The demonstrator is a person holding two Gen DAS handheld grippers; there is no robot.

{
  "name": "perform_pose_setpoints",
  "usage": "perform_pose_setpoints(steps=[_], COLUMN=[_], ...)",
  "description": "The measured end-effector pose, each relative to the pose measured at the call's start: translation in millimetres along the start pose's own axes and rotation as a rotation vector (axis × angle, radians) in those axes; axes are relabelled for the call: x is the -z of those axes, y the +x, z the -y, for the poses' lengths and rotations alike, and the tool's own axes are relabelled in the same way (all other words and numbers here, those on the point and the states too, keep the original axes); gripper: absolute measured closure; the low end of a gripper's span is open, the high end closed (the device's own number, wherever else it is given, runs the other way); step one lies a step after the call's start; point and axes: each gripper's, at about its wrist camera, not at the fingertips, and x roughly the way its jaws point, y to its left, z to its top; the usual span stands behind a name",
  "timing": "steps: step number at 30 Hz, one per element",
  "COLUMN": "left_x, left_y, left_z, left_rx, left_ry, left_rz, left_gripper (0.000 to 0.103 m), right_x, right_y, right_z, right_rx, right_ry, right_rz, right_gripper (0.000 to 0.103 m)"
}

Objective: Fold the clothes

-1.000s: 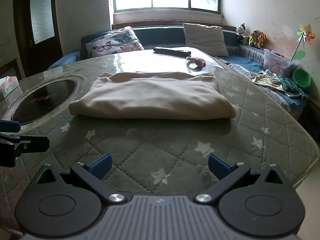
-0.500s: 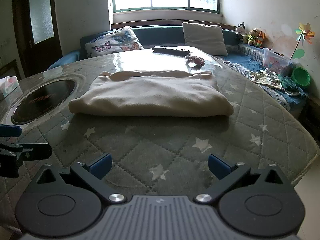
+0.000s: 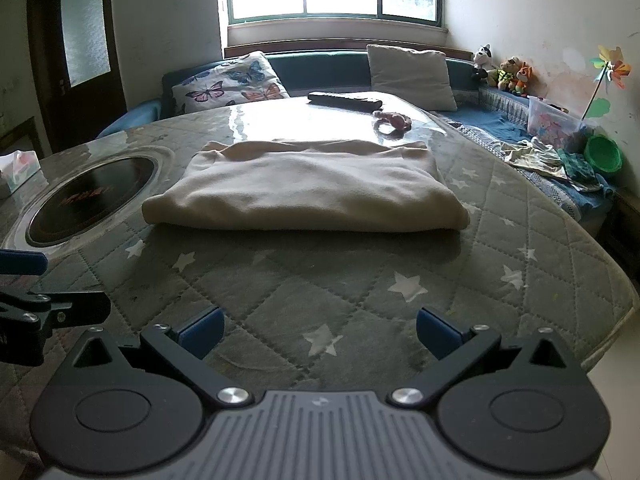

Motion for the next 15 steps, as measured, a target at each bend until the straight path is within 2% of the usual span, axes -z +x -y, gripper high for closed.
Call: perform_pose_setpoints(steps=[15], left_x=[1.9], left_y=[0.0], left_z=[2.8], left_rx=[0.007], left_ry=[0.006], left_rz=[0.001], left_gripper=[0.000], right_x=[2.2], right_y=[0.7], right_z=[-1.2], right_rx=[0.000], right_ry=[0.004], right_rz=[-0.005], right_gripper=[0.000])
